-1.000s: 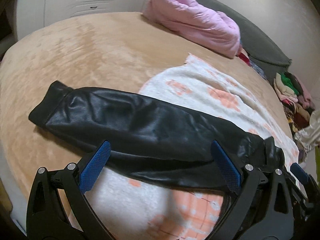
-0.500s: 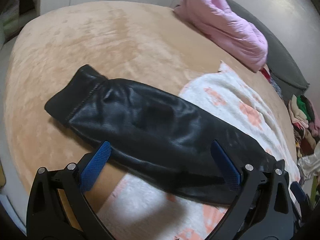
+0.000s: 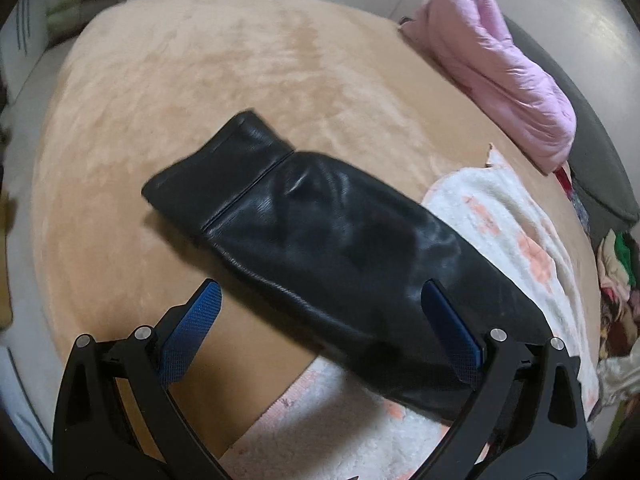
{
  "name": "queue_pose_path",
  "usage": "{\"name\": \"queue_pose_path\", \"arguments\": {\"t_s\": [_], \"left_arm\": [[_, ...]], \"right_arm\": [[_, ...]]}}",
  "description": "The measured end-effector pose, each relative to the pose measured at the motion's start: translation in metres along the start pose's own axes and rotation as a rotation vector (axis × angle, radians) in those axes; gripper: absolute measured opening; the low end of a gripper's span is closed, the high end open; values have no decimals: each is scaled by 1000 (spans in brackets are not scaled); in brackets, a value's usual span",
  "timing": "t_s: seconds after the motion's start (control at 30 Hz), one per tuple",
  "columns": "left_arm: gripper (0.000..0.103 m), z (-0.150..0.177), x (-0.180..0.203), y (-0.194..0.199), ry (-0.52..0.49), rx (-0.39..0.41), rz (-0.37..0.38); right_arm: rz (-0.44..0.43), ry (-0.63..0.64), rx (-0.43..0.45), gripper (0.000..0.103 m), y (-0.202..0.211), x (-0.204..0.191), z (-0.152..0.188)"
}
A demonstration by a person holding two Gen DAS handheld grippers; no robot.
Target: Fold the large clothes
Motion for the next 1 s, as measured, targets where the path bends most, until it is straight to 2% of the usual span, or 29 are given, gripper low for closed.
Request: {"name": "queue_pose_path", "arguments": {"t_s": [0.17,0.27,0.3,0.37,0.47,0.53,0.63,0.73,1.0], "left_arm": [[94,-3,-1,-24,-3,-69,-4],[91,-10,-1,-26,11,-27,0],[85,-12,1,-25,1,-7,-16],[48,-14,5,-24,-26,16,-57],[22,-16,12,-18,-39,48,-9],[13,-21,18,1,-55,126,38],[6,-24,31,31,-85,206,156],[3,-21,46,57,-142,262,228],[2,-5,77,106,-253,331,358]], "right_arm": [[-15,-7,-3,99,-1,0,5],[-15,-25,0,99,1,5,8],[-14,-38,4,99,3,7,10],[-2,-53,14,99,8,12,13],[23,-56,33,99,16,18,18],[40,-64,42,99,22,25,22],[53,-85,60,99,32,35,27],[61,-120,71,99,40,46,31],[129,-192,99,99,73,77,47]]}}
Point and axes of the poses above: each gripper's, at about its wrist camera, not at the fingertips, and y roughly against the way its jaws point, x to its right, z to its underside, the point moved 4 cm from there along -y, roughly the way its jaws point, and after that the axes turned 3 degrees about -y, right-handed, at the moved point
